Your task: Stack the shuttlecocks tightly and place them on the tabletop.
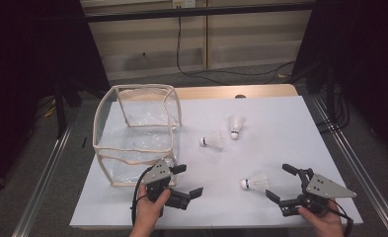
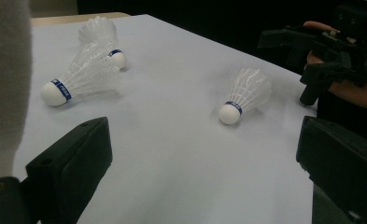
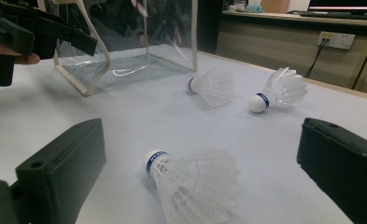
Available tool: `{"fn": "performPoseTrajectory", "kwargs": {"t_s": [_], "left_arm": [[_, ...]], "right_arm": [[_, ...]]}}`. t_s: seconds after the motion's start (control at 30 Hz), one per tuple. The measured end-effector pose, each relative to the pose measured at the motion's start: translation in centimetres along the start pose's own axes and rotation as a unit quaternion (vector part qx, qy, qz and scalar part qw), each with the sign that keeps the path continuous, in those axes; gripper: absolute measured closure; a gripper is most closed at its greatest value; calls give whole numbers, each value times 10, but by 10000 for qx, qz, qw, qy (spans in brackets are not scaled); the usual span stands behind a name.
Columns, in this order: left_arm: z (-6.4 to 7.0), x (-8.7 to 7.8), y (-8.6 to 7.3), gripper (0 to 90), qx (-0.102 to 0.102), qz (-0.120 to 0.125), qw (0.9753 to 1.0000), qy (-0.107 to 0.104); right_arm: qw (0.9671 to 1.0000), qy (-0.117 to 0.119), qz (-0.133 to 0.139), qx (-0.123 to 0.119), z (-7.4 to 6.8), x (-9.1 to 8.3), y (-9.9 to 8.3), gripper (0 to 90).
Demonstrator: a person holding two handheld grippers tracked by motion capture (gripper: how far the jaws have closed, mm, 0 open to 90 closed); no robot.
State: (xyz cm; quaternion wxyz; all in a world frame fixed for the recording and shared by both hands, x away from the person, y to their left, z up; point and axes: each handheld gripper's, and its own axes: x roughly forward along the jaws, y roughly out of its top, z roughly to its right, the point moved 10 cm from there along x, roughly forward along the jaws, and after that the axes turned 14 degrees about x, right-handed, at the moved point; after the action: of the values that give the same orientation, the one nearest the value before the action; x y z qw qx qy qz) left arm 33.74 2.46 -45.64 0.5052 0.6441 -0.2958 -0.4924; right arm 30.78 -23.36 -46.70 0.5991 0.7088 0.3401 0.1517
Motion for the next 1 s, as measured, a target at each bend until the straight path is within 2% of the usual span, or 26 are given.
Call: {"fn": "performPoseTrajectory", "kwargs": {"t_s": [0.5, 1.0], "left_arm": [[-7, -9, -1, 38, -64, 109, 9999, 68], [-15, -26, -7, 36, 26, 114, 9997, 201]], "right_arm": [[10000, -3, 11, -23, 0, 0, 1, 6], [10000, 3, -13, 1, 0, 0, 0, 6]]}}
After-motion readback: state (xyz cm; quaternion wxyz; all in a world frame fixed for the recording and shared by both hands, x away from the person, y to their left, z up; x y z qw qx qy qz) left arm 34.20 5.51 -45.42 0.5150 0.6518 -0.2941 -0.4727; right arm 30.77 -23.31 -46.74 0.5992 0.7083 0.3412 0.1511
